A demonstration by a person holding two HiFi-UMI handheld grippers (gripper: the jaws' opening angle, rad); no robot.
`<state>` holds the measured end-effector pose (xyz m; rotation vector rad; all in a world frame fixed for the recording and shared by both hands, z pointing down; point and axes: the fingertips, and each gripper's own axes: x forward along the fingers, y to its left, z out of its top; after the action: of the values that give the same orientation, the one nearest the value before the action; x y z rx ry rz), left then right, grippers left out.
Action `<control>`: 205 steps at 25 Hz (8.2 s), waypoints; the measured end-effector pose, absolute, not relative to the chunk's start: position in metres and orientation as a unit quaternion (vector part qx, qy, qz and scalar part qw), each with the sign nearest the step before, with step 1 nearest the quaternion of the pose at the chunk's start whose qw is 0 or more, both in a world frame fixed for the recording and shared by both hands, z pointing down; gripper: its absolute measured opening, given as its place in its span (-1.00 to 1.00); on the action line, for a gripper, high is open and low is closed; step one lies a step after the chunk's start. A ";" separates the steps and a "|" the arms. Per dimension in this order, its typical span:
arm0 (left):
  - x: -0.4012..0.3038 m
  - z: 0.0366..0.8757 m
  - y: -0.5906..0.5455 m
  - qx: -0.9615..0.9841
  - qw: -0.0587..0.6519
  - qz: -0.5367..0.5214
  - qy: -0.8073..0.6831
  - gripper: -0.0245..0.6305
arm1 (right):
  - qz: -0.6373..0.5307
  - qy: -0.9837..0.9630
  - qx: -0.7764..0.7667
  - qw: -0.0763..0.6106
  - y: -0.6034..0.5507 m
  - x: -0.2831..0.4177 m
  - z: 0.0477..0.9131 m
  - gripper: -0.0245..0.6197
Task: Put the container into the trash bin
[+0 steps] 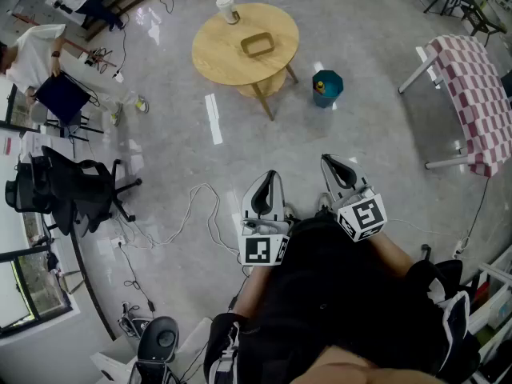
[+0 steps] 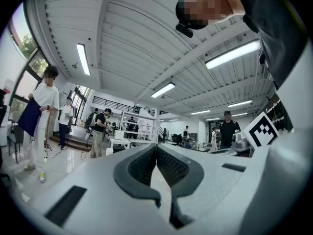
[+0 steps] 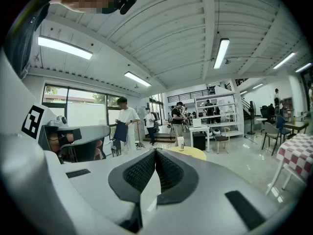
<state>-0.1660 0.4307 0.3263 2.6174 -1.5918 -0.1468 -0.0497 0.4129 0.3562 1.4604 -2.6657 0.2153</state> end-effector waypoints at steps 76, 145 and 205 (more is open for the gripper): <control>-0.264 0.372 0.034 0.825 0.086 -0.051 -0.557 -0.89 | 0.063 -0.906 0.383 0.167 0.006 -0.161 0.442 -0.84; -0.307 0.446 -0.173 0.757 0.177 -0.009 -0.628 -0.89 | -0.060 -0.768 0.082 0.632 -0.193 -0.170 0.789 -0.80; 0.017 0.385 0.110 0.909 0.107 -0.025 -0.403 -0.89 | 0.109 -0.789 0.423 0.433 0.146 0.128 0.601 -0.81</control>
<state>0.0173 0.1101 0.3851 2.6752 -1.1864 -0.0748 0.1277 0.1458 0.6011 1.0537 -1.9649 0.2721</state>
